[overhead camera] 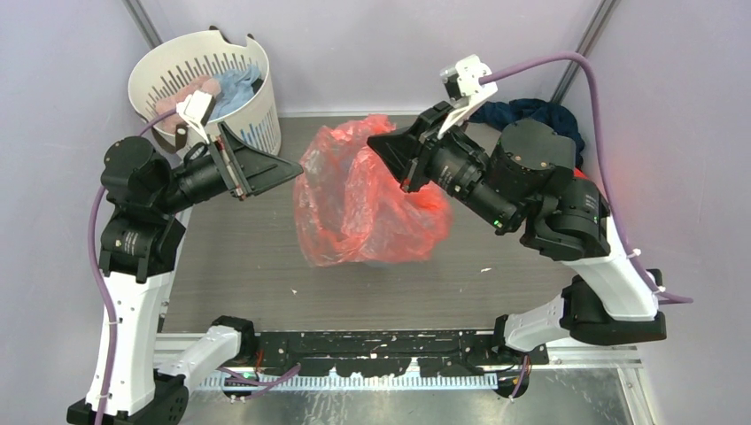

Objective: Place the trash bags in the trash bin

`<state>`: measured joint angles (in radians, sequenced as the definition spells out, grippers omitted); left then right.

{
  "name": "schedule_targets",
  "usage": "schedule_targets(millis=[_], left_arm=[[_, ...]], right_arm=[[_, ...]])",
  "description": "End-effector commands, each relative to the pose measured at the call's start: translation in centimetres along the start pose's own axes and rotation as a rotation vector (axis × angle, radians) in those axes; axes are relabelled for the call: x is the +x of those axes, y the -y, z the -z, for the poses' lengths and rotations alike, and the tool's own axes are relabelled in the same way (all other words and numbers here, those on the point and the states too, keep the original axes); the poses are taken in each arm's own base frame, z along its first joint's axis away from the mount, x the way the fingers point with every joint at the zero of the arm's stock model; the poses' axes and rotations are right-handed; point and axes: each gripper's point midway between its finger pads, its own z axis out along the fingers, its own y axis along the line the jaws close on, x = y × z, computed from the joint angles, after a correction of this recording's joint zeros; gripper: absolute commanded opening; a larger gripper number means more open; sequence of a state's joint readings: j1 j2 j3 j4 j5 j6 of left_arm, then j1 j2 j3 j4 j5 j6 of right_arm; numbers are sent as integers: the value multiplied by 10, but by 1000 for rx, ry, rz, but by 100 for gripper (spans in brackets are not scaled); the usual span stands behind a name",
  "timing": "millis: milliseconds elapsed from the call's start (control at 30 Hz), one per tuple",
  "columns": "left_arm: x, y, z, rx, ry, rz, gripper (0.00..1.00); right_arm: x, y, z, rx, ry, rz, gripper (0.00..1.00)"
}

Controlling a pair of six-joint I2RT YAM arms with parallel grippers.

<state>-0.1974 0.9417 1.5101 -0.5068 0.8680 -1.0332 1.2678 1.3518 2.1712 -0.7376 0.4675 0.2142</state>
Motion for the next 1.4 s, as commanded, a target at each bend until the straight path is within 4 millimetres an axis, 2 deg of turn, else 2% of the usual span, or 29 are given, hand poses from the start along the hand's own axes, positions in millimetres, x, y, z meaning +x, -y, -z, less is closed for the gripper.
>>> schedule_targets(millis=[0, 233, 333, 400, 467, 500, 533, 600, 733, 933, 1100, 1200, 1267, 1367], left_arm=[[10, 6, 5, 39, -23, -65, 89], [23, -7, 7, 9, -45, -59, 89], [25, -11, 8, -8, -44, -56, 84], [25, -12, 8, -16, -45, -52, 69], [24, -11, 8, -17, -46, -47, 41], [23, -11, 8, -19, -47, -44, 24], [23, -10, 8, -20, -45, -47, 13], [20, -4, 10, -21, -35, -61, 2], [11, 2, 13, -58, -18, -107, 0], [-5, 11, 13, -97, 14, -152, 0], [-21, 18, 10, -106, 48, -174, 0], [-32, 27, 6, -89, 68, -183, 0], [-44, 39, 1, -52, 85, -181, 0], [-62, 63, -8, 30, 102, -179, 0]], right_arm=[[-29, -9, 5, -47, 76, -24, 2], [-23, -18, -10, -62, 67, -21, 1], [-22, -18, -11, -61, 66, -21, 1], [-21, -17, -10, -55, 65, -20, 1], [-20, -14, -8, -47, 63, -19, 1], [-20, -11, -6, -37, 63, -18, 1], [-19, -9, -4, -29, 62, -17, 1], [-19, -3, 1, -13, 62, -17, 1], [-21, 12, 18, 22, 71, -22, 1], [-28, 39, 58, 68, 99, -57, 1], [-32, 50, 80, 73, 108, -80, 1], [-32, 50, 83, 66, 99, -85, 2], [-29, 48, 82, 57, 84, -86, 3], [-22, 42, 76, 41, 58, -91, 13]])
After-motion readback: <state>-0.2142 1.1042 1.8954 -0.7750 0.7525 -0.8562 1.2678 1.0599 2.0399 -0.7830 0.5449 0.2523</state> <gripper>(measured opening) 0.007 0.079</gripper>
